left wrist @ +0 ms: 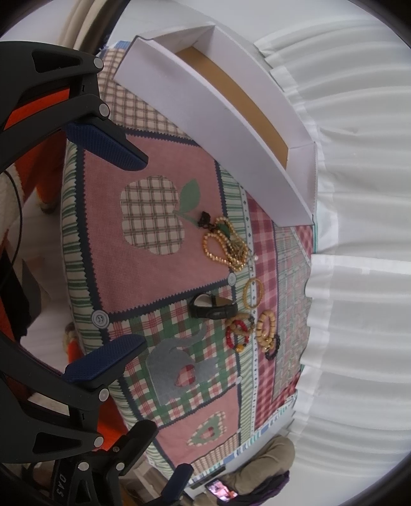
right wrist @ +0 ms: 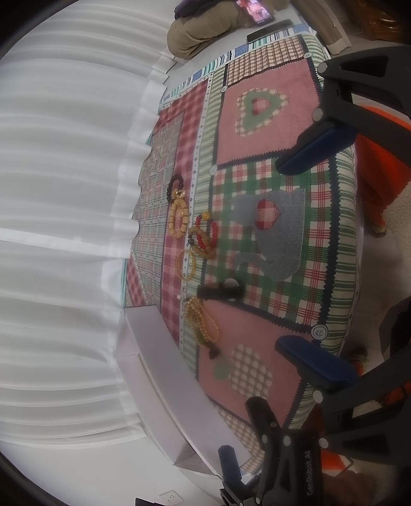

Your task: Organize jewelry

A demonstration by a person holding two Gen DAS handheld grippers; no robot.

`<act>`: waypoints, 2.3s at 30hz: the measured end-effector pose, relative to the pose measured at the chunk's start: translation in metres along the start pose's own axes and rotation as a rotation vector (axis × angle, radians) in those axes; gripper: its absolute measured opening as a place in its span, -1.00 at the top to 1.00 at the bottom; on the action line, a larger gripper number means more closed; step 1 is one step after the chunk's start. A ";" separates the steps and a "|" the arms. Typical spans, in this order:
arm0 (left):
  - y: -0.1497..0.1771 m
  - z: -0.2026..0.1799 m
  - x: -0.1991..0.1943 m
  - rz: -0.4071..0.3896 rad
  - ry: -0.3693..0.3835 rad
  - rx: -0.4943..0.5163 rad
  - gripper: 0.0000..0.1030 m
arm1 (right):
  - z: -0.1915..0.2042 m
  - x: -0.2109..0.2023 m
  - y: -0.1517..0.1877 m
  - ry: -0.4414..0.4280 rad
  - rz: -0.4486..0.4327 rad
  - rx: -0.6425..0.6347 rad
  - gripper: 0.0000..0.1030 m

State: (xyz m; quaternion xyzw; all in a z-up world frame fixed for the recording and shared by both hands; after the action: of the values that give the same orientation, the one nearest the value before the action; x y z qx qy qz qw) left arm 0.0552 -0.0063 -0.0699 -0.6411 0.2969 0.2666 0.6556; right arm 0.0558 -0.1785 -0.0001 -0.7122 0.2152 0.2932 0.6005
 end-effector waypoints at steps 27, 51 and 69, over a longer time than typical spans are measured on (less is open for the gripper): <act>0.001 -0.004 0.016 0.059 0.050 -0.017 -0.99 | -0.011 0.006 0.002 -0.019 0.017 0.044 -1.00; 0.003 -0.004 0.022 0.077 0.063 -0.025 -0.99 | -0.012 0.012 0.005 -0.027 0.032 0.047 -1.00; -0.045 -0.041 0.077 0.075 0.120 0.068 -0.99 | -0.024 0.019 0.009 -0.035 0.047 0.101 -1.00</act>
State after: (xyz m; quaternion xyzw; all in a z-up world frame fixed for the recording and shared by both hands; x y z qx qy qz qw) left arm 0.1389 -0.0512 -0.0955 -0.6217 0.3684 0.2419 0.6475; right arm 0.0675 -0.2030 -0.0170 -0.6704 0.2357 0.3086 0.6322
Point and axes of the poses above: each gripper's, at about its wrist camera, not at the fingertips, and x roughly the way its jaws point, z to its left, y to its underside, the point moved 8 cm from there along x, roughly the way its jaws point, and after that the axes turned 4 degrees about -z, right-handed, at the moved point
